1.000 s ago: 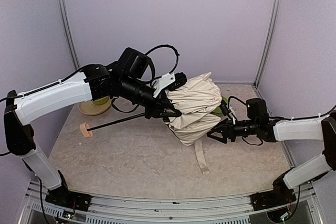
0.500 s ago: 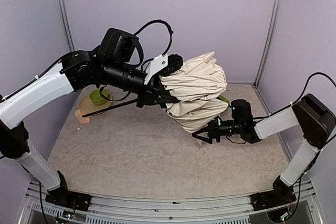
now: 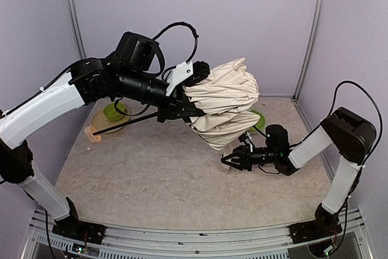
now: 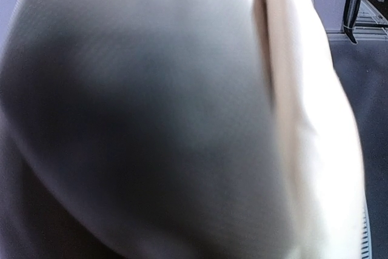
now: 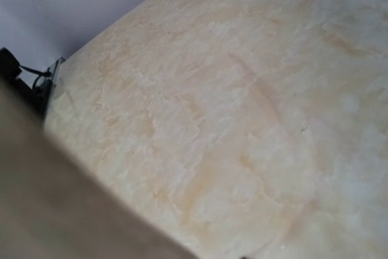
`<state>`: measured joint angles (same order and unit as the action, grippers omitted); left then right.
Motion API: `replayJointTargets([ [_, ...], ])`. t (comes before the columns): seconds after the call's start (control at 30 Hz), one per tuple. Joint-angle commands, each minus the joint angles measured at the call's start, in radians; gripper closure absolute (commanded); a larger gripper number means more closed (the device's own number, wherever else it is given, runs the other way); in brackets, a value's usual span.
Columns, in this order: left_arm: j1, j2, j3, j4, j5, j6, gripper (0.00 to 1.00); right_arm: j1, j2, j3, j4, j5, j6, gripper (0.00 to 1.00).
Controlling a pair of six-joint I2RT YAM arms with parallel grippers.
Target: Put away the umbrella
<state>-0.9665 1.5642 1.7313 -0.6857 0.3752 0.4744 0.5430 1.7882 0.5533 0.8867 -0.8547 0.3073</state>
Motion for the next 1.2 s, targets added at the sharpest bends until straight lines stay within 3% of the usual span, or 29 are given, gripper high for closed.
replayJointTargets([
  [0.0, 0.013, -0.047, 0.036, 0.054, -0.007, -0.017, 1.00, 0.011, 0.028, -0.031, 0.093, 0.008, 0.062, 0.75],
  [0.17, 0.019, -0.050, 0.030, 0.063, 0.004, -0.027, 1.00, 0.038, 0.060, -0.030, 0.177, 0.017, 0.093, 0.85],
  [0.27, 0.023, -0.055, 0.031, 0.071, -0.010, -0.036, 1.00, 0.050, 0.083, -0.013, 0.181, 0.010, 0.096, 1.00],
  [0.37, 0.080, -0.059, 0.017, 0.129, -0.078, -0.115, 1.00, 0.063, 0.077, -0.011, 0.146, -0.017, 0.106, 1.00],
  [0.5, 0.311, 0.004, -0.054, 0.216, -0.105, -0.260, 1.00, 0.177, -0.099, -0.024, -0.042, -0.049, 0.018, 1.00],
  [0.6, 0.379, 0.138, -0.081, 0.216, -0.161, -0.274, 1.00, 0.311, -0.276, 0.091, -0.358, -0.084, -0.101, 1.00],
  [0.7, 0.354, 0.262, -0.099, 0.221, -0.151, -0.258, 1.00, 0.364, -0.417, 0.240, -0.510, -0.115, -0.160, 1.00],
  [0.87, 0.240, 0.387, -0.153, 0.191, -0.131, -0.156, 1.00, 0.336, -0.555, 0.452, -0.522, -0.035, -0.251, 1.00],
  [1.17, 0.002, 0.430, -0.283, 0.102, 0.124, 0.111, 1.00, -0.009, -0.575, 0.372, -0.279, 0.291, -0.002, 1.00],
])
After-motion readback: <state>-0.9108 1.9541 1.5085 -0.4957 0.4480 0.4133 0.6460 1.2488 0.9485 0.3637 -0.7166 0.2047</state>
